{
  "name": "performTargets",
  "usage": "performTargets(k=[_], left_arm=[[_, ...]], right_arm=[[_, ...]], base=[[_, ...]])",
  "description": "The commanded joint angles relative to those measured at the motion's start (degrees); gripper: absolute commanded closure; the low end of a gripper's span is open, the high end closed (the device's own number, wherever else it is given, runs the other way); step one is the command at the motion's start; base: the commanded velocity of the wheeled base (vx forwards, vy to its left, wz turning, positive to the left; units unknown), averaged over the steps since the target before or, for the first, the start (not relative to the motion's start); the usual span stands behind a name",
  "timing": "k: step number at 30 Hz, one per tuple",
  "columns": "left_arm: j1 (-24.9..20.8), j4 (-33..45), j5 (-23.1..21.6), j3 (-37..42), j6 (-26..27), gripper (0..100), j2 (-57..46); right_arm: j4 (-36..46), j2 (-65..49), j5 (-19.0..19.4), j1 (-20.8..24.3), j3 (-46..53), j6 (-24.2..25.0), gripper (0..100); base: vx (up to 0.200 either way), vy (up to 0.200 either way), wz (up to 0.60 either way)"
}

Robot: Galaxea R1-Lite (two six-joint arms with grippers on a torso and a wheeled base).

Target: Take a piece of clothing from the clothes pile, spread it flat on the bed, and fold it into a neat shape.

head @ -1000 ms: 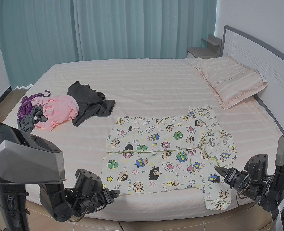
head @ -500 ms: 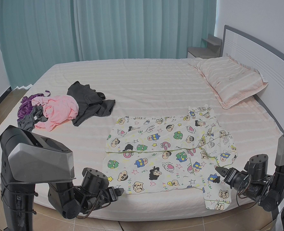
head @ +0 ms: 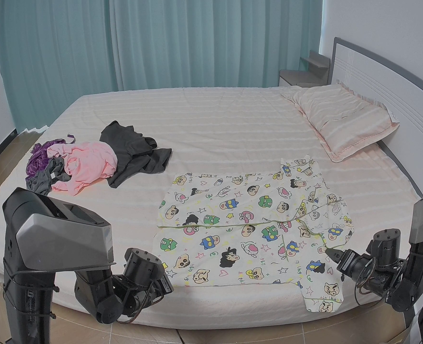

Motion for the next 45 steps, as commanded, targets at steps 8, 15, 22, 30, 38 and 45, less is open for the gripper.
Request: performTargets(k=[8,15,22,30,38,45], left_arm=[[1.64,-7.56,0.65,-2.9,-5.87,100,-0.02],[5.25,-10.55,3.73,-5.62,-8.33,100,1.21],[5.69,-10.64,4.78,-6.68,-8.42,100,2.71],[5.51,-10.64,4.61,-6.68,-8.42,100,2.88],[5.77,-10.73,4.61,-6.68,-8.5,100,2.88],[5.77,-10.64,4.61,-6.68,-8.5,100,2.97]], right_arm=[[0.3,10.01,2.53,-8.89,-5.47,-9.11,0],[0.82,12.91,10.71,-12.58,-9.6,-13.95,0],[1.18,16.16,12.64,-14.51,-11.63,-16.76,0],[1.26,19.68,17.03,-13.28,-15.23,-18.87,0],[4.25,22.05,19.23,-13.02,-19.71,-20.01,100],[4.52,20.47,18.88,-16.0,-26.13,-20.01,100]], base=[[0.0,0.0,0.0],[0.0,0.0,0.0],[0.0,0.0,0.0],[0.0,0.0,0.0],[0.0,0.0,0.0],[0.0,0.0,0.0]])
